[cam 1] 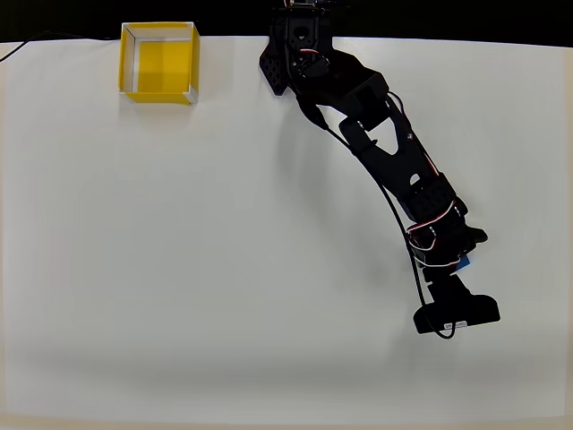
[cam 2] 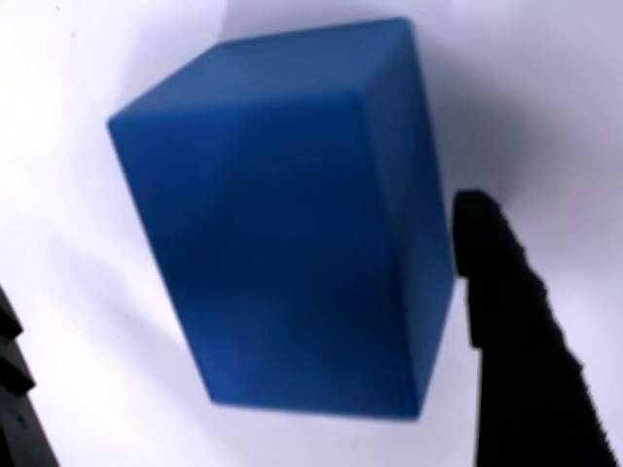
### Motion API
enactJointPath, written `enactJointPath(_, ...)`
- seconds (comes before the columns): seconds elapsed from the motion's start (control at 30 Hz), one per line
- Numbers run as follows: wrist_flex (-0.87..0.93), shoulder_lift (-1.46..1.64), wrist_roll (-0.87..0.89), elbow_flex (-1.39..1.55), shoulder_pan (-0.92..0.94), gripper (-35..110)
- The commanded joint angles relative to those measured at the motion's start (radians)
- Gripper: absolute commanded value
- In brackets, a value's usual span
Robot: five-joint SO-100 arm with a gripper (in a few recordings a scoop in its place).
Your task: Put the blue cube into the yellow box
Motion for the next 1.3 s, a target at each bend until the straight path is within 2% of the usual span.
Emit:
enactJointPath(0.0, -0.025, 0.049, -0.003, -0.110, -0.018, 49)
enactJointPath(0.4, -0.063, -0.046, -0.005, -0.146, -0.020, 44)
enactJointPath(0.67, -0.040, -0.060, 0.029, -0.167, -0.035, 32)
enactJointPath(1.0, 0.026, 0.005, -0.014, -0.169, -0.044, 18)
enactJointPath(1.27, 0.077, 0.094, -0.064, -0.169, -0.015, 13)
